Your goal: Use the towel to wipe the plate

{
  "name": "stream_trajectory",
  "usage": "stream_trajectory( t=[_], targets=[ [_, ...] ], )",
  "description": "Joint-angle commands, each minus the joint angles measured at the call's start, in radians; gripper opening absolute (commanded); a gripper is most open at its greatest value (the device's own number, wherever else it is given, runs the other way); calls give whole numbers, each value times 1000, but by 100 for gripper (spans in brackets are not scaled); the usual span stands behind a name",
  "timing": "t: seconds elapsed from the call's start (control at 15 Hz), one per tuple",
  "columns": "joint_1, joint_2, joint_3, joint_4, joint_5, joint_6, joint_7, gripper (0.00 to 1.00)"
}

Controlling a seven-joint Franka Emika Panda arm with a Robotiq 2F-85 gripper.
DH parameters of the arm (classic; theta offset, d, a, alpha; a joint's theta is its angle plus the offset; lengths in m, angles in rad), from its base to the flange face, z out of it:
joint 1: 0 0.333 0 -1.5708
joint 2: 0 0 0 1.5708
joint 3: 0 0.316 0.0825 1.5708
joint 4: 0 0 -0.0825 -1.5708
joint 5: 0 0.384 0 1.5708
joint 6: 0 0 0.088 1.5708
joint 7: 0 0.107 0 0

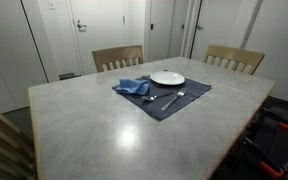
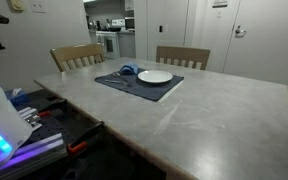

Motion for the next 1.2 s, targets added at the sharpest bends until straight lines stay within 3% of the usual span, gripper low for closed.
stream_trajectory(
  t=[0.0, 0.6, 1.13],
  targets=[
    [13, 83, 13, 29, -8, 53, -6, 100],
    [44, 216, 11, 79, 11, 169, -14, 100],
    [69, 354, 13, 172, 37, 202, -16, 100]
  ],
)
